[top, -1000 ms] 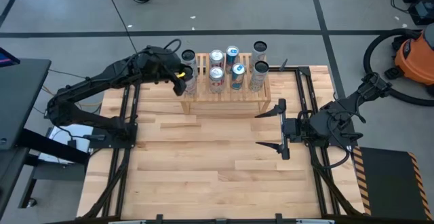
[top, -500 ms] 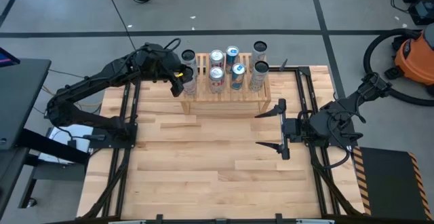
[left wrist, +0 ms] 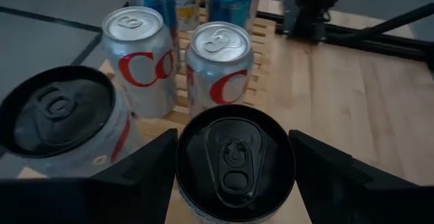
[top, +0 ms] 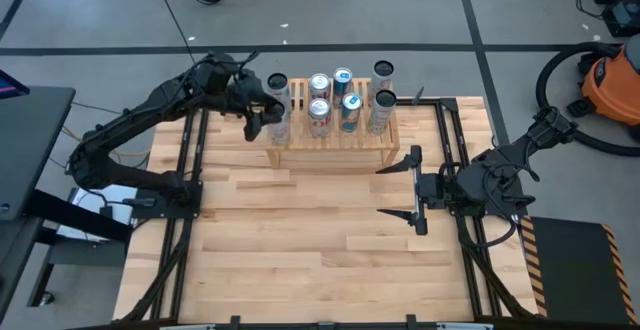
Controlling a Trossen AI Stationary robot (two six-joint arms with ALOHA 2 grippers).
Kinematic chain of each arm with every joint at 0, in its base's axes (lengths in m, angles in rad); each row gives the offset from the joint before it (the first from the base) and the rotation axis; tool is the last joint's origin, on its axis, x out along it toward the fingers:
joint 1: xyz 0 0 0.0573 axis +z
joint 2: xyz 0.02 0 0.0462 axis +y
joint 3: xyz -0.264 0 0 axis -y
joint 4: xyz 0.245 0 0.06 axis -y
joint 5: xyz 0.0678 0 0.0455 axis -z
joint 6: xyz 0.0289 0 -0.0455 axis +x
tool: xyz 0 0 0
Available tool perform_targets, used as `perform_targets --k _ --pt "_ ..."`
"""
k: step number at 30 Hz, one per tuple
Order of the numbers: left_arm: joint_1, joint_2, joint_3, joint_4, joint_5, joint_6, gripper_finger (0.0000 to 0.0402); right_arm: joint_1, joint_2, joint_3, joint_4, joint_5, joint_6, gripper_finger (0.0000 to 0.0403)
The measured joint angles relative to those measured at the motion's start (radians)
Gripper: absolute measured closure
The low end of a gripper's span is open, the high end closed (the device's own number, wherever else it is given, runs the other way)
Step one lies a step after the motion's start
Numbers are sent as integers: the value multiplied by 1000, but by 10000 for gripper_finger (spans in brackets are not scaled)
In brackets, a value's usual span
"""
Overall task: Place canned beverage on shelf
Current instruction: Put the white pink soda can on the shelf aligned with the other white pink soda can
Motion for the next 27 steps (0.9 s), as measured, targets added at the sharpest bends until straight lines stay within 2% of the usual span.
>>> perform_targets --k 20,27 --pt "0 5 -3 28 16 141 143 0 0 0 0 0 7 10" --pt "7 16 -1 39 16 147 143 0 0 0 3 0 7 10"
